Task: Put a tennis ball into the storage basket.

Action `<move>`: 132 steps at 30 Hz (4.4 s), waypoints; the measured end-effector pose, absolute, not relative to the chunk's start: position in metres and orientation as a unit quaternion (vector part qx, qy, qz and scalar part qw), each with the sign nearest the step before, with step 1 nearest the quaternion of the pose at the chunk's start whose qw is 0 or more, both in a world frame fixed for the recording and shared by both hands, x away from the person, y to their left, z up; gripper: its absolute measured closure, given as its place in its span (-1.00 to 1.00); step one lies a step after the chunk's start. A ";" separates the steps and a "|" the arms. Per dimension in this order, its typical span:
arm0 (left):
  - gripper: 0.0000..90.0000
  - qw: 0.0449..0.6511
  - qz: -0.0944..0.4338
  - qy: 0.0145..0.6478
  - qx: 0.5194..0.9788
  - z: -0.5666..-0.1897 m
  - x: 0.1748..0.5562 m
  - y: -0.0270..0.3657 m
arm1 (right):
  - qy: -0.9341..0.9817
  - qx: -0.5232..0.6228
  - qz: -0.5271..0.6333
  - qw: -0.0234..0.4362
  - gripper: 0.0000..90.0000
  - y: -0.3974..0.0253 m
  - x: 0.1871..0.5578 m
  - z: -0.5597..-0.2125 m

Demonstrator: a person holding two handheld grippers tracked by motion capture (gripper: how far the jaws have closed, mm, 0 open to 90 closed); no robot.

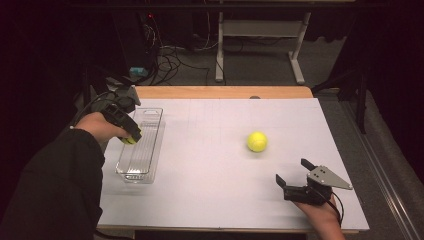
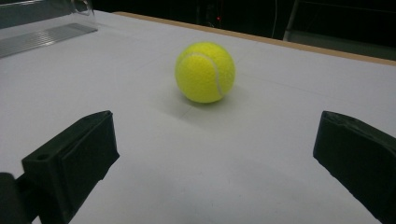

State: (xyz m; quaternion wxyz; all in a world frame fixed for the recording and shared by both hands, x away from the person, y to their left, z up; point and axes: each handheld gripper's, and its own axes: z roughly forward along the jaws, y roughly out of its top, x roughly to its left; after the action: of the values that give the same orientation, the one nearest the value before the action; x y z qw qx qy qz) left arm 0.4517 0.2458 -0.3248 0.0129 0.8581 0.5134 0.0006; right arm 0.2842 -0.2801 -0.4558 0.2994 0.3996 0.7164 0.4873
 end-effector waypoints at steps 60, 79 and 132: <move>-0.98 0.055 0.010 0.417 0.907 -0.359 0.428 0.144 | 0.716 0.410 0.480 0.298 -1.00 -0.280 0.290 -0.460; -0.98 0.099 -0.016 0.311 0.945 -0.388 0.360 0.054 | 0.719 0.406 0.478 0.300 -1.00 -0.282 0.284 -0.461; -0.98 0.101 -0.044 0.298 0.948 -0.397 0.362 0.051 | 0.765 0.444 0.399 0.243 -0.93 -0.199 0.414 -0.466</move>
State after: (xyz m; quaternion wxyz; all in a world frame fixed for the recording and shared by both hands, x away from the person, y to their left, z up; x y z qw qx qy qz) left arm 0.3624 0.0507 -0.3974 0.1010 0.9481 0.2984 -0.0441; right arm 0.4142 -0.1989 -0.4657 0.2430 0.4435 0.7651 0.3985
